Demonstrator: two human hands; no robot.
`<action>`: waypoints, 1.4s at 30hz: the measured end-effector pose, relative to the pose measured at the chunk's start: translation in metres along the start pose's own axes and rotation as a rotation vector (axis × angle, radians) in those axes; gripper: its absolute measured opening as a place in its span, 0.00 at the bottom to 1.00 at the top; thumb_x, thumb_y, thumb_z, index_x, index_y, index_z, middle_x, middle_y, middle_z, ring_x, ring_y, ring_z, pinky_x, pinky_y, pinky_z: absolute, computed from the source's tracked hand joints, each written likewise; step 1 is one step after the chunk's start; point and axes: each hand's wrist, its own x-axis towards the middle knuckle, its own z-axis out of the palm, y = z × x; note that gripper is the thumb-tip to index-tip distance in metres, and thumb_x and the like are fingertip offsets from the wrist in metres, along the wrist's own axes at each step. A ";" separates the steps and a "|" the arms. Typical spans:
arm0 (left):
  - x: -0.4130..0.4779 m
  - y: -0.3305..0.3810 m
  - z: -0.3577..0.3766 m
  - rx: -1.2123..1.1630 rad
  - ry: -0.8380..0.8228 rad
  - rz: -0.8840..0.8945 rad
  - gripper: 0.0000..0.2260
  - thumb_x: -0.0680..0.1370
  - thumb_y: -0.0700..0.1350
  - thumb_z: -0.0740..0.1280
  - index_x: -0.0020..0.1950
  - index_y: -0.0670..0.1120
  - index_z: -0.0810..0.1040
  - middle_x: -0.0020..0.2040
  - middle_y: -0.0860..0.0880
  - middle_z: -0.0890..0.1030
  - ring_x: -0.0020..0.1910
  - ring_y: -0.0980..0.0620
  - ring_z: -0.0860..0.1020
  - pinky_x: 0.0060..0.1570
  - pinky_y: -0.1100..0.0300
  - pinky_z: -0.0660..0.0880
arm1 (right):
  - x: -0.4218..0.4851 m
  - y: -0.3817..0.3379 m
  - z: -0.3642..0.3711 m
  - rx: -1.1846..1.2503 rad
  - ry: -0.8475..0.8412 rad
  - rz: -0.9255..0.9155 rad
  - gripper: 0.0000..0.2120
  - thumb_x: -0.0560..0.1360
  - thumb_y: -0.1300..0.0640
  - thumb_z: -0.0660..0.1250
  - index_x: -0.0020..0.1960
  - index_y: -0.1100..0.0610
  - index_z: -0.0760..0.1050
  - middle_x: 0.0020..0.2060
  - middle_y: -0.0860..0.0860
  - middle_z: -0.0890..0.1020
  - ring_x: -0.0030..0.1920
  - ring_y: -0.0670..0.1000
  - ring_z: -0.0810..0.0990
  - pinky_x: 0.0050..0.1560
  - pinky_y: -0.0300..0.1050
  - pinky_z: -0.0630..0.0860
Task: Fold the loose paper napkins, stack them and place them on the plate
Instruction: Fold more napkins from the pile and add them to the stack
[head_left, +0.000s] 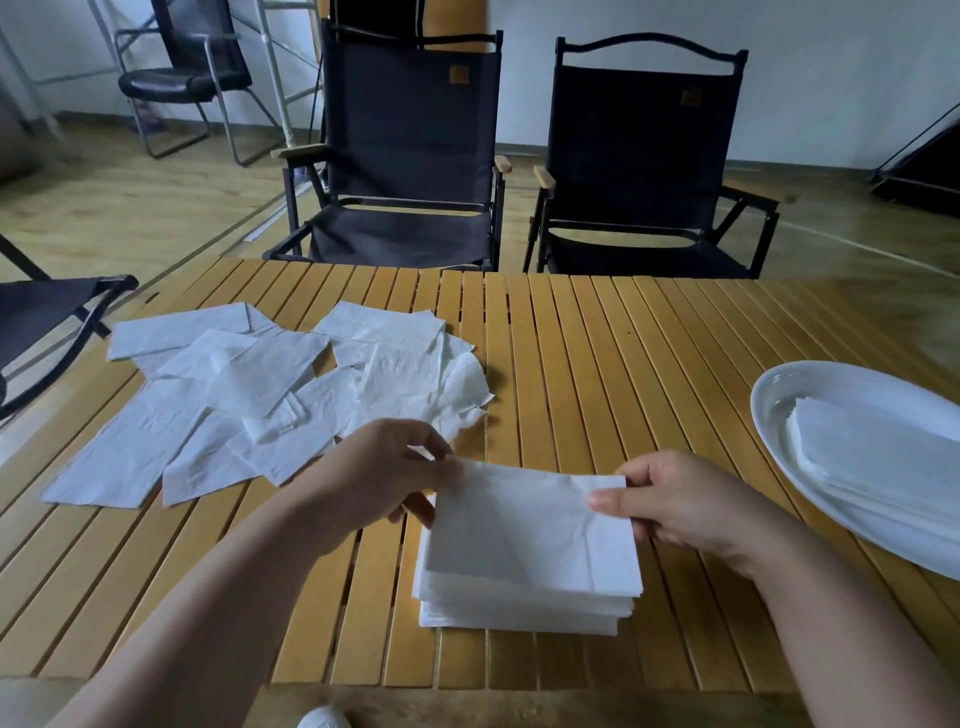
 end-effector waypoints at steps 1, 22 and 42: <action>0.000 -0.001 0.000 0.021 -0.008 -0.017 0.04 0.78 0.48 0.71 0.47 0.48 0.82 0.40 0.48 0.86 0.34 0.50 0.83 0.32 0.59 0.70 | 0.000 -0.001 0.001 -0.056 -0.004 0.016 0.14 0.76 0.47 0.72 0.38 0.56 0.80 0.27 0.48 0.78 0.23 0.44 0.68 0.30 0.40 0.65; 0.017 -0.033 -0.014 0.520 0.226 -0.024 0.12 0.75 0.53 0.72 0.53 0.52 0.74 0.43 0.53 0.79 0.38 0.54 0.79 0.37 0.60 0.78 | 0.039 -0.050 0.054 -0.188 0.466 -0.086 0.09 0.72 0.53 0.75 0.49 0.52 0.77 0.45 0.46 0.81 0.45 0.49 0.79 0.39 0.40 0.71; 0.013 -0.047 -0.030 0.422 0.276 0.204 0.04 0.76 0.52 0.71 0.45 0.55 0.78 0.49 0.57 0.74 0.44 0.58 0.74 0.39 0.66 0.71 | 0.084 -0.078 0.130 -0.316 0.482 -0.311 0.02 0.77 0.52 0.71 0.48 0.50 0.82 0.53 0.46 0.77 0.54 0.50 0.75 0.47 0.42 0.76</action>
